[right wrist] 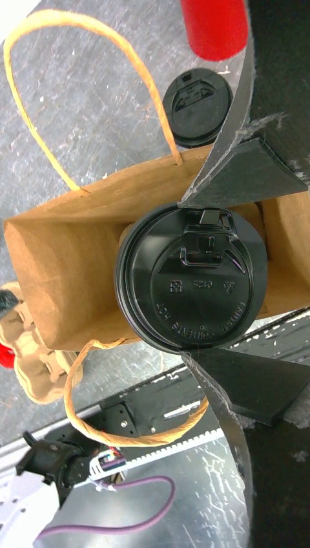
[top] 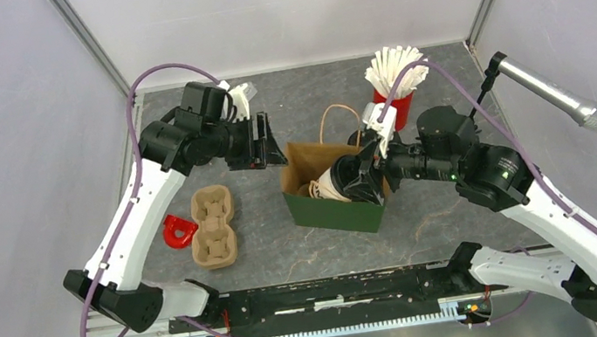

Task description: Pack the takeout coffee

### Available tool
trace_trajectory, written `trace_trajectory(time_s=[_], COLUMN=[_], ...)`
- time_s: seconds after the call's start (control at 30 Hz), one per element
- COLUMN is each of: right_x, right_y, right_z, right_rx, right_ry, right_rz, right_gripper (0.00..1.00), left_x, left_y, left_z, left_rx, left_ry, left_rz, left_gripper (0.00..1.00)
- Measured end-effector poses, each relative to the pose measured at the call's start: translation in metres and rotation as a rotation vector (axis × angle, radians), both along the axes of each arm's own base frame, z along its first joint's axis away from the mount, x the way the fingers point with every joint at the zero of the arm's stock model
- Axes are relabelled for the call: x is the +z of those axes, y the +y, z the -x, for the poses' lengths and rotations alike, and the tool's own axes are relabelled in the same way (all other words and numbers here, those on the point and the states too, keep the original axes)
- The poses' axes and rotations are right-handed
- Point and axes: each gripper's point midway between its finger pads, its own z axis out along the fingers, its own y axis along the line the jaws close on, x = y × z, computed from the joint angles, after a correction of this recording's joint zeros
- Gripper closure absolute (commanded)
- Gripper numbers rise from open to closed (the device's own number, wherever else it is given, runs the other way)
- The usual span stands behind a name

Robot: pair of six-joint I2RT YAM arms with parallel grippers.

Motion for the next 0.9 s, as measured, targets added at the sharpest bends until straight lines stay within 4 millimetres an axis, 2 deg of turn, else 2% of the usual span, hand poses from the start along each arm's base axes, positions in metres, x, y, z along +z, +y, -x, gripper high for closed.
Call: trace_trajectory(time_s=[0.17,0.4,0.53,0.9], right_x=[-0.006,-0.017,-0.021,-0.046], right_y=[0.013,0.033,0.040,0.059], right_z=[0.016,0.035,0.045,0.070], right_rx=[0.057,0.107,0.120,0.131], right_ry=[-0.001,-0.020,-0.048,-0.153], right_rz=[0.024,0.082,0.113,0.244], right_gripper=[0.23,0.23,0.23,0.23], left_x=[0.001,-0.012,-0.013,-0.018], left_y=[-0.001,0.006,0.011,0.017], left_z=[0.005,0.025,0.034,0.075], left_rx=[-0.024,-0.040,-0.042,-0.107], left_ry=[-0.012,0.025,0.024,0.053], left_rz=[0.014,0.015,0.017,0.081], left_gripper=[0.32,0.36,0.40,0.31])
